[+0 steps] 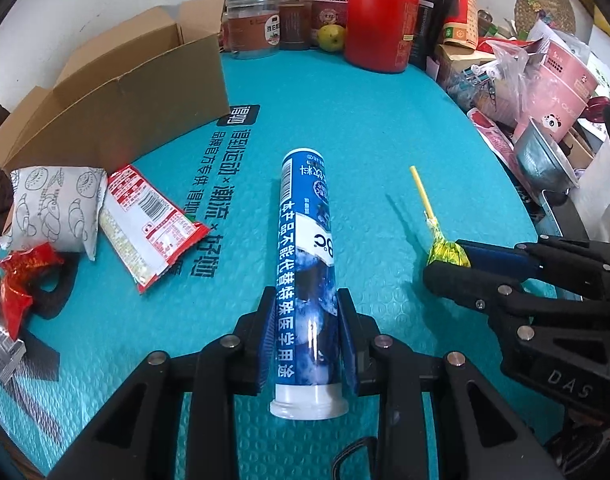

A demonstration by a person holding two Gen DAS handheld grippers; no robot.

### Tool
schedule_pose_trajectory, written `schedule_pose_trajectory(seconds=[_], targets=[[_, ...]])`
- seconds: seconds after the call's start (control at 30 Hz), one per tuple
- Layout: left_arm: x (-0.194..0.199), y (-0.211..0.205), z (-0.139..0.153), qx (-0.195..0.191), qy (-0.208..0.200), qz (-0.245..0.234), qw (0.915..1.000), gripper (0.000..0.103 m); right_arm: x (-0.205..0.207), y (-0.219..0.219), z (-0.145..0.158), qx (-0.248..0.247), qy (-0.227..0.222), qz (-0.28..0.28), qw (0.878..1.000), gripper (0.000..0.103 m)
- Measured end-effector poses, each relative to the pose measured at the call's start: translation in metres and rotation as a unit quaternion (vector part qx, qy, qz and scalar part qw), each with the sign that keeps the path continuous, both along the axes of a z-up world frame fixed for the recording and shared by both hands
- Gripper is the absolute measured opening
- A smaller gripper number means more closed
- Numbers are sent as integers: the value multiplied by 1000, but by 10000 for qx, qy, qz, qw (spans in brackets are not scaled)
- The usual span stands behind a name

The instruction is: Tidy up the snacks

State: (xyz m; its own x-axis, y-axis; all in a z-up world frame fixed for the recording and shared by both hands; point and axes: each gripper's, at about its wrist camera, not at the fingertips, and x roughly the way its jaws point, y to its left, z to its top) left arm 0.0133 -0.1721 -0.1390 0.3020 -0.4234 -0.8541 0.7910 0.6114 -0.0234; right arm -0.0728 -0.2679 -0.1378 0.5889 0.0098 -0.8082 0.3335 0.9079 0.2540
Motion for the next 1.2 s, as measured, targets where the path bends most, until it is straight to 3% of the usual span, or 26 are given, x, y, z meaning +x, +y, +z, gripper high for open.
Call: schedule_pose_trajectory(seconds=[0.2,0.5,0.8,1.2], targets=[[0,6,3,-130,141,39,9998,28,-2,1,3,30,-60,-14,10000,26],[2,27,19,-398,28,178,9990,28,2,16,16,61,-243,154,9996,26],[14,59,31,-739,-48,627,9953,28,17,36,27,-77,-313,428,9986,26],[35,97,65,-1189,-548,1156,9846,28,44,64,55,-406,-563,873,9938,26]])
